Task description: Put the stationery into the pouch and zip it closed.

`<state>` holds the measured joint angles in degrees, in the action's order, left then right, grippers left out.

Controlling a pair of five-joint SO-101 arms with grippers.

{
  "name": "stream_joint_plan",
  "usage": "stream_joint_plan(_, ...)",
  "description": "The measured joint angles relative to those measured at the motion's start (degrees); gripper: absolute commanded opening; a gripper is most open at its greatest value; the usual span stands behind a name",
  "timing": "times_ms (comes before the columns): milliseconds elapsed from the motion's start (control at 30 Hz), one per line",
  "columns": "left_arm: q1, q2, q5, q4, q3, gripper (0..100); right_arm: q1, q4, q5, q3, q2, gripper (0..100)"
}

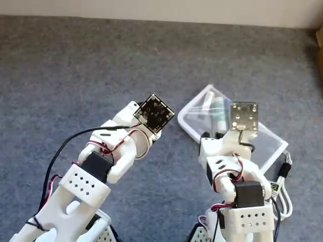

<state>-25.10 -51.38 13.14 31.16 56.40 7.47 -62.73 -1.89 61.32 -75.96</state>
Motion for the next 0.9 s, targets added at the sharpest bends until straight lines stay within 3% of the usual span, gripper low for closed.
stream_joint_plan(267, 0.1, 0.0, 0.0, 0.0, 0.0, 1, 4.2, 0.0, 3.4, 0.0, 0.0, 0.5)
stream_joint_plan(467, 4.7, -0.8, 0.0, 0.0, 0.0, 1, 5.8, 0.0, 3.5, 0.0, -0.7, 0.5)
stream_joint_plan(700, 11.8, -9.9, 0.0, 0.0, 4.8, 1, 5.8, 0.0, 3.7, 1.9, -15.3, 0.5)
stream_joint_plan(900, 13.5, -23.6, 0.0, 0.0, 14.1, 1, 5.8, 0.0, 4.0, 9.8, -28.3, 0.5)
